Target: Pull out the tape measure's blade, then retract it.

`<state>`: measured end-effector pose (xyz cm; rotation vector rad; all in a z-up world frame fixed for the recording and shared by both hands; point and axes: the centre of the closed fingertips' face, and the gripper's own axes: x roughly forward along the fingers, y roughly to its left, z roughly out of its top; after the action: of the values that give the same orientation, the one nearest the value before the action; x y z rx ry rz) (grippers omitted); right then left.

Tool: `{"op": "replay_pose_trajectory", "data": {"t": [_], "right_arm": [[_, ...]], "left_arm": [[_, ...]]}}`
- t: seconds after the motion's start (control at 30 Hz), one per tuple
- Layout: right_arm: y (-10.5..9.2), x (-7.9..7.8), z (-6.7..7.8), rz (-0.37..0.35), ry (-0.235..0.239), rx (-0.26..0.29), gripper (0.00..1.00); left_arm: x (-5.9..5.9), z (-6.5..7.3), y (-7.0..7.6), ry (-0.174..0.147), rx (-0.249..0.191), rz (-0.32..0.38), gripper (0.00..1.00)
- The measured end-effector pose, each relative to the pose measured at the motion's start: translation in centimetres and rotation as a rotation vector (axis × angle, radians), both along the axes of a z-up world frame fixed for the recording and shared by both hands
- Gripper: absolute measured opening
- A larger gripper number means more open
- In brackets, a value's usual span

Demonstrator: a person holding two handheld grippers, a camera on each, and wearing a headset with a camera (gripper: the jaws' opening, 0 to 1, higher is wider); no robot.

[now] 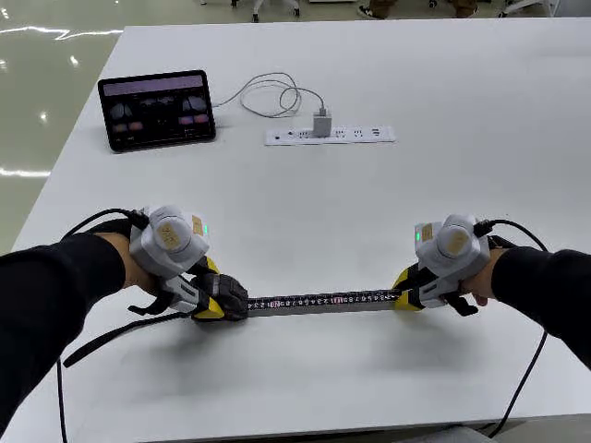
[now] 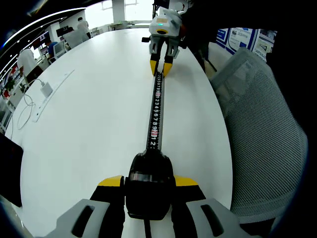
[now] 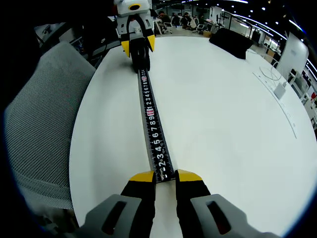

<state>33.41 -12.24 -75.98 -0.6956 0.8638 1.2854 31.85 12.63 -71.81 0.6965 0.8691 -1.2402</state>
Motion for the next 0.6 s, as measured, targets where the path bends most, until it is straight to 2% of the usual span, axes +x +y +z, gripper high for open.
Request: {"op": "replay_pose_trajectory", "data": {"t": [0.27, 0.4, 0.53, 0.6], "right_arm": [[0.0, -0.02, 0.0, -0.016, 0.006, 0.01, 0.11], [0.13, 0.12, 0.03, -0.051, 0.037, 0.006, 0.11], [0.15, 0.01, 0.0, -0.044, 0.038, -0.001, 0.12], [0.17, -0.04, -0.03, -0.022, 0.017, -0.014, 0.12]], "left_arm": [[0.06, -0.03, 0.03, -0.009, -0.004, 0.002, 0.32], [0.26, -0.03, -0.08, -0.003, -0.019, 0.023, 0.33], [0.34, 0.02, -0.17, -0.005, -0.032, 0.037, 0.33], [0.32, 0.05, -0.18, -0.012, -0.028, 0.035, 0.33]]}}
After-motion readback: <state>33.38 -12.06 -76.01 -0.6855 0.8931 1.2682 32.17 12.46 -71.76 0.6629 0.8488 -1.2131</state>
